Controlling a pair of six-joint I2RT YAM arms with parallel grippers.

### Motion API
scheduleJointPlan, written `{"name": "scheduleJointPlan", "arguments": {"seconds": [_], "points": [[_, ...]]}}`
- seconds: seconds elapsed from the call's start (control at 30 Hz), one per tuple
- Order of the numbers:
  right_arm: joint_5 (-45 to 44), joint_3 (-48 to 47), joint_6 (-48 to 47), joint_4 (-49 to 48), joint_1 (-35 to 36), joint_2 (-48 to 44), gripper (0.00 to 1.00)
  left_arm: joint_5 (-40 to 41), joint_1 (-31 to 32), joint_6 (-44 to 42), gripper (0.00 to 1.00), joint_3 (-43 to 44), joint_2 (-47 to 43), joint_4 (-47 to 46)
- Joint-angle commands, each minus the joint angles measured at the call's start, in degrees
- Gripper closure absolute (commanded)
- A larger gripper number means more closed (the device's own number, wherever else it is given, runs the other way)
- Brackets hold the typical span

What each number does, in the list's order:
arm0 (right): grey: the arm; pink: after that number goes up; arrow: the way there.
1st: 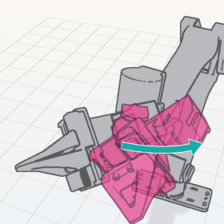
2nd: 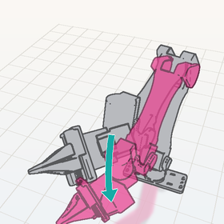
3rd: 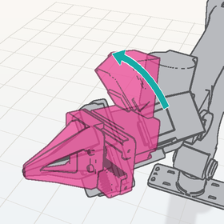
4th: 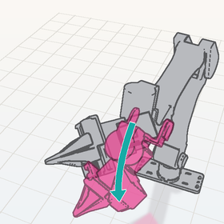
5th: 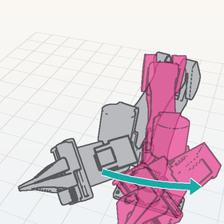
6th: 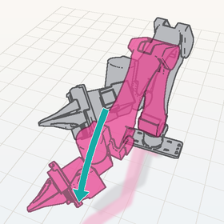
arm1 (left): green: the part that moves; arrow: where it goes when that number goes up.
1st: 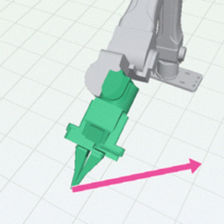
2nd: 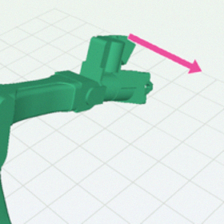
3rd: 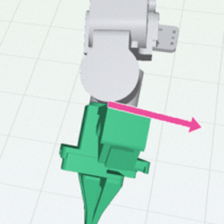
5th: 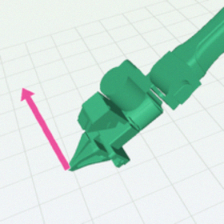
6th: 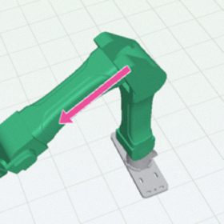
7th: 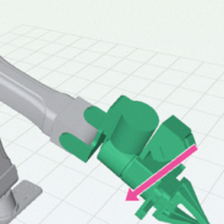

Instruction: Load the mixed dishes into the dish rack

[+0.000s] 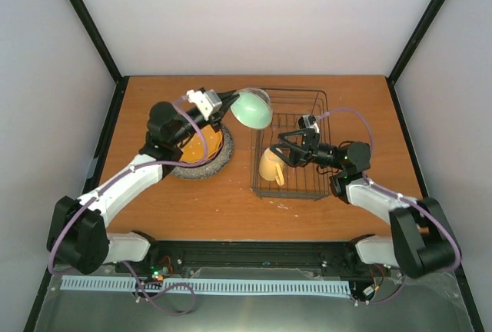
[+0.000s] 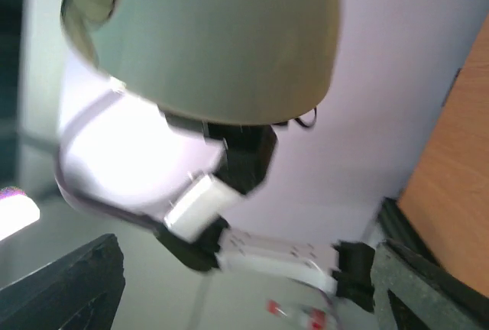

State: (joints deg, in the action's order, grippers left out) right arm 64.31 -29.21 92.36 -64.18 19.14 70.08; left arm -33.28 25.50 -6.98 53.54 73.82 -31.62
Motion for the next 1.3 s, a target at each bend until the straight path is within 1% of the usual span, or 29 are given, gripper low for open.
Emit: {"name": "scheduleJointPlan", "arguments": {"seconds": [0.0,0.03,0.13,0.17,0.27,0.3,0.37,0.53,0.63,0.8,0.93,1.1,1.27], "points": [[-12.54,4.59,26.54,-31.9,-0.03,7.38,0.14,16.45,3.98,-19.11,0.99,-4.53,-1.67,-21.51],[-13.24,4.43,26.62,-31.88,0.02,7.9,0.14,19.16,5.44,-23.52,0.99,-6.51,-1.21,-24.98],[-15.66,3.53,29.7,-31.94,0.11,8.44,0.13,23.49,8.47,-38.33,0.99,-10.01,0.82,-34.74],[-16.82,3.42,31.23,-31.96,0.11,8.41,0.12,24.99,9.37,-41.84,0.99,-10.8,1.66,-37.87],[-20.7,2.73,34.63,-31.92,0.19,8.09,0.11,26.59,11.69,-54.59,0.99,-13.36,4.83,-48.05],[-22.02,2.58,35.72,-31.96,0.2,8.13,0.11,27.28,12.64,-58.96,0.99,-13.82,6.45,-50.6],[-23.83,2.1,37.29,-31.89,0.52,8.38,0.11,28.63,14.08,-63.95,0.99,-13.5,7.99,-51.82],[-27.78,3.0,39.67,-31.88,3.29,10.07,0.1,30.07,16.6,-71.51,1.0,-13.04,10.88,-55.55],[-28.66,1.57,39.58,-31.97,4.47,11.77,0.1,30.62,18.63,-76.36,0.99,-13.39,12.1,-58.0],[-32.88,0.58,39.32,-32.03,4.77,11.96,0.09,31.68,23.81,-81.36,0.99,-16.21,11.55,-60.67],[-35.82,-1.37,39.04,-32.06,4.77,11.27,0.09,32.23,27.17,-84.42,0.99,-19.4,10.12,-60.09],[-36.46,-4.36,39.06,-31.96,5.01,10.88,0.09,33.32,28.69,-86.87,1.0,-22.48,8.68,-58.86],[-37.26,-4.82,39.32,-31.97,6.19,10.99,0.1,33.57,28.91,-88.84,0.99,-23.8,8.49,-56.94]]}}
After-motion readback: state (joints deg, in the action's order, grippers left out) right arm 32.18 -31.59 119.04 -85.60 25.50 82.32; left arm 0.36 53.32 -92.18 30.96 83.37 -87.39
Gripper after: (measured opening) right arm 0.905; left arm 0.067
